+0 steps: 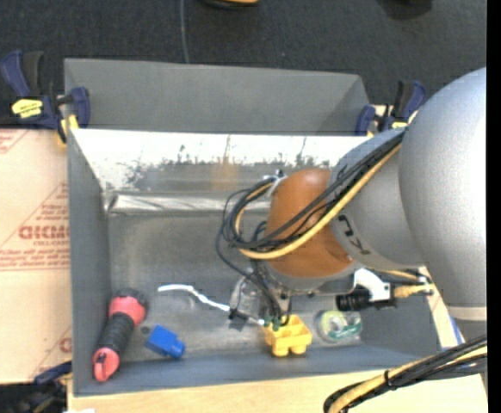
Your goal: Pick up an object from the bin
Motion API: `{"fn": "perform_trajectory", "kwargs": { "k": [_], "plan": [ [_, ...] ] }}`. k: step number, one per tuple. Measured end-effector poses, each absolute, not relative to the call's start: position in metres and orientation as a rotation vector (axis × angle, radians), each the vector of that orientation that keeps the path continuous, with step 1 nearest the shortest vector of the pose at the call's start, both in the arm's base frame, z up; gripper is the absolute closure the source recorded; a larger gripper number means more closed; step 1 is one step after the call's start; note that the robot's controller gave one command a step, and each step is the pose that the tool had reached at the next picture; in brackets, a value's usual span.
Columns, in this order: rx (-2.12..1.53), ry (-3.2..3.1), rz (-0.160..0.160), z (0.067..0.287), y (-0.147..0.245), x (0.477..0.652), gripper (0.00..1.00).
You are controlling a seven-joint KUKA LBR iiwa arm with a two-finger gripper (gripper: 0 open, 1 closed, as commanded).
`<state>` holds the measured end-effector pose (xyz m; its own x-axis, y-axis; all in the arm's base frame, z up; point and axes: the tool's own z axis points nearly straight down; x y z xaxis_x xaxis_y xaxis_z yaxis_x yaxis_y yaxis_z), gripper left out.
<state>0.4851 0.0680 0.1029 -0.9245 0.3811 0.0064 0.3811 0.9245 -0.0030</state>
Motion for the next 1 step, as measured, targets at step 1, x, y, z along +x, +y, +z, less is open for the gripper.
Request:
{"fn": "perform_trajectory", "kwargs": {
  "k": [1],
  "plan": [
    [-0.607, -3.073, 0.004, 0.1397, 0.0677, 0.4846, 1.0]
  ]
}}
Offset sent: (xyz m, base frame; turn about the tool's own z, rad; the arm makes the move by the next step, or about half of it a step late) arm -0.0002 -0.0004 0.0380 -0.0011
